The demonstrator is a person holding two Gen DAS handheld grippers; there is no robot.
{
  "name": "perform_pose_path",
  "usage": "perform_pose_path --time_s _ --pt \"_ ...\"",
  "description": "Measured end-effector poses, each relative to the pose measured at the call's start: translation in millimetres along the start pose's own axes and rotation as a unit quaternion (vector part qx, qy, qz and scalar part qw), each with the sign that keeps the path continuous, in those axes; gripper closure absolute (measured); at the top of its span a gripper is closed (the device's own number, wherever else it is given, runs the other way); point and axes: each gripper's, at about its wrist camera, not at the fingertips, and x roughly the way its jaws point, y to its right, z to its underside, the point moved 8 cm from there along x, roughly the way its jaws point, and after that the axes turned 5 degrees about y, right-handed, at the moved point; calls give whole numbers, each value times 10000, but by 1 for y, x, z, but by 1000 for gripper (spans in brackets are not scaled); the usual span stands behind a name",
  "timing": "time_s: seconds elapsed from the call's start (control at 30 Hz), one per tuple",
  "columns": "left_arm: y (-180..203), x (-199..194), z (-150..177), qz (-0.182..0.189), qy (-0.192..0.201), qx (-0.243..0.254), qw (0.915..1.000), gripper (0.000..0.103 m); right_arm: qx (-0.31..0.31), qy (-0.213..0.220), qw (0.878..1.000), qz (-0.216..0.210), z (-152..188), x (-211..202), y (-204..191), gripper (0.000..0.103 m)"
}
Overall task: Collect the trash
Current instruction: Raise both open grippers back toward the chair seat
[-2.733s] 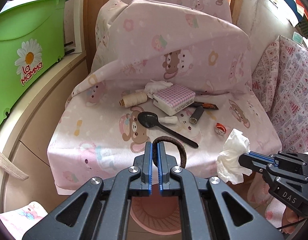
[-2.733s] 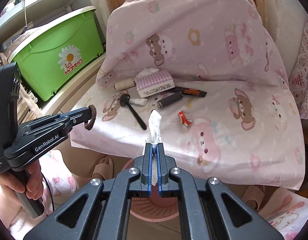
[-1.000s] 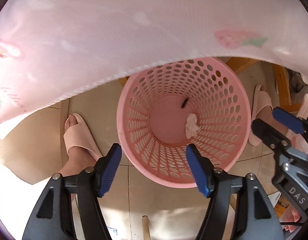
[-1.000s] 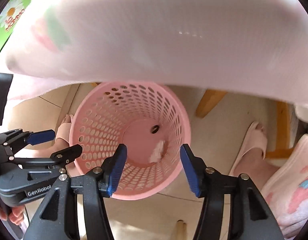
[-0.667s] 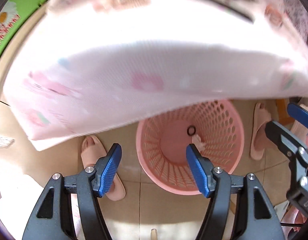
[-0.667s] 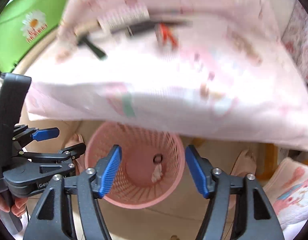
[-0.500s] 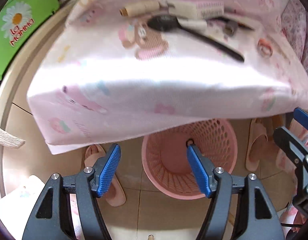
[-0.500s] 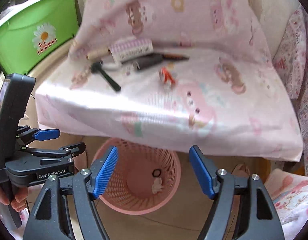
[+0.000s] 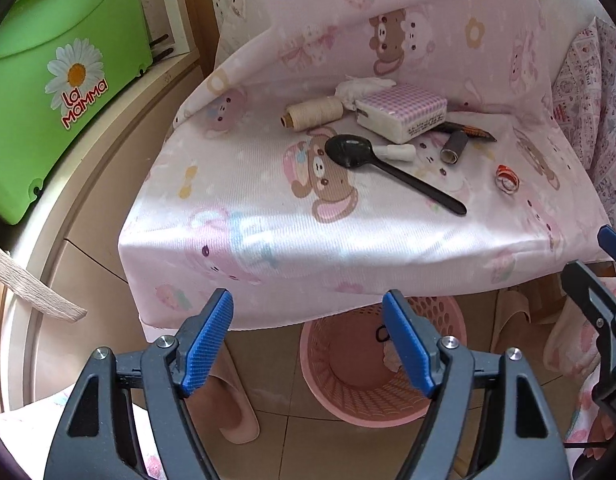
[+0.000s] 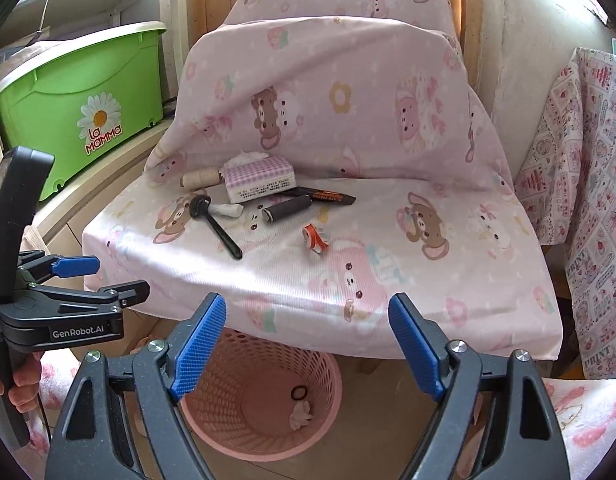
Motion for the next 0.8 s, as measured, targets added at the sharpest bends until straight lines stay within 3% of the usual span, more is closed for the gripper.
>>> perform_pose_path --time_s 0.13,0.27,0.47,0.8 --pt "5 -11 -4 -50 226 18 9997 26 8 52 10000 58 -3 1 2 18" --pt "6 -11 -6 -158 341 124 9992 14 31 131 9999 63 -6 0 4 18" --pt "6 -13 -12 -197 483 124 9986 11 -176 584 9979 227 -16 -6 5 18" --pt "-3 -4 -23 -381 625 -35 9973 9 -57 702 9975 37 -32 8 6 19"
